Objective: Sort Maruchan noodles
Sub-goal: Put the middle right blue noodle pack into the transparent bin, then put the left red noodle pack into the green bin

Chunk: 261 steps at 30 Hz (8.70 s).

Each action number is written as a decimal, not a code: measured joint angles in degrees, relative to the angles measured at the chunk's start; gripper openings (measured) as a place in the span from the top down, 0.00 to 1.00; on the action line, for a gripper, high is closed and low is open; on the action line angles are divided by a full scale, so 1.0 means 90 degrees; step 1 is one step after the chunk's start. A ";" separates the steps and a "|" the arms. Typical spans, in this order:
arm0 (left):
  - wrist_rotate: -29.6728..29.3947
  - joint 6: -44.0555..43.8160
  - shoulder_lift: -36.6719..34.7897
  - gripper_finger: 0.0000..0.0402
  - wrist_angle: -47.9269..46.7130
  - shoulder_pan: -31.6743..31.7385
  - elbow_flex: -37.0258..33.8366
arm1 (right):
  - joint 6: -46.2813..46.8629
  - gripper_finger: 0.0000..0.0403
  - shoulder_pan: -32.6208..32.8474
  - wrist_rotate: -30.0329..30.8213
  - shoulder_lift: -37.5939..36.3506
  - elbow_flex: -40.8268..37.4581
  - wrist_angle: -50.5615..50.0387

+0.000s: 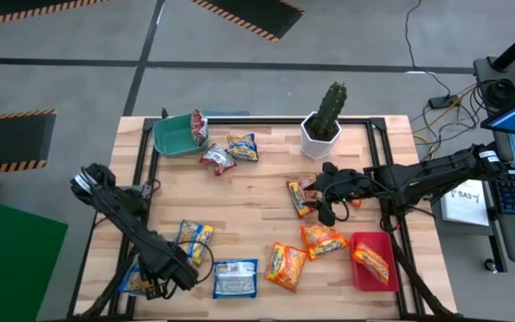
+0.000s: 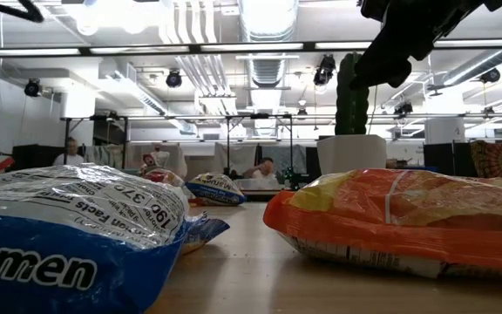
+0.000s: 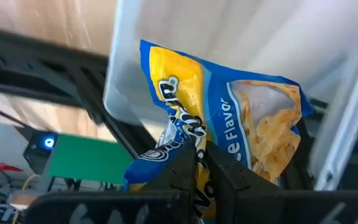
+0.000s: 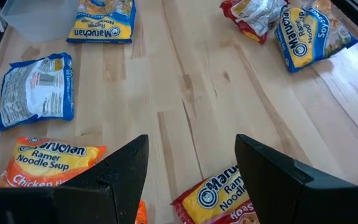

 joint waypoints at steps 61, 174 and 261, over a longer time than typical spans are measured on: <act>-1.0191 0.5331 -0.4218 0.91 0.6014 0.1056 -0.2364 | 0.0397 0.43 -0.0189 0.0914 0.1771 0.0374 0.2265; -1.2191 0.7130 -0.8922 0.91 0.6348 0.1047 -0.3886 | -0.1773 0.64 -0.1956 -0.0035 0.8341 0.7925 0.1332; -1.2203 0.7576 -0.8924 0.91 0.6765 0.1049 -0.3857 | 0.2614 0.94 -0.2523 0.0449 0.9553 0.8993 0.5520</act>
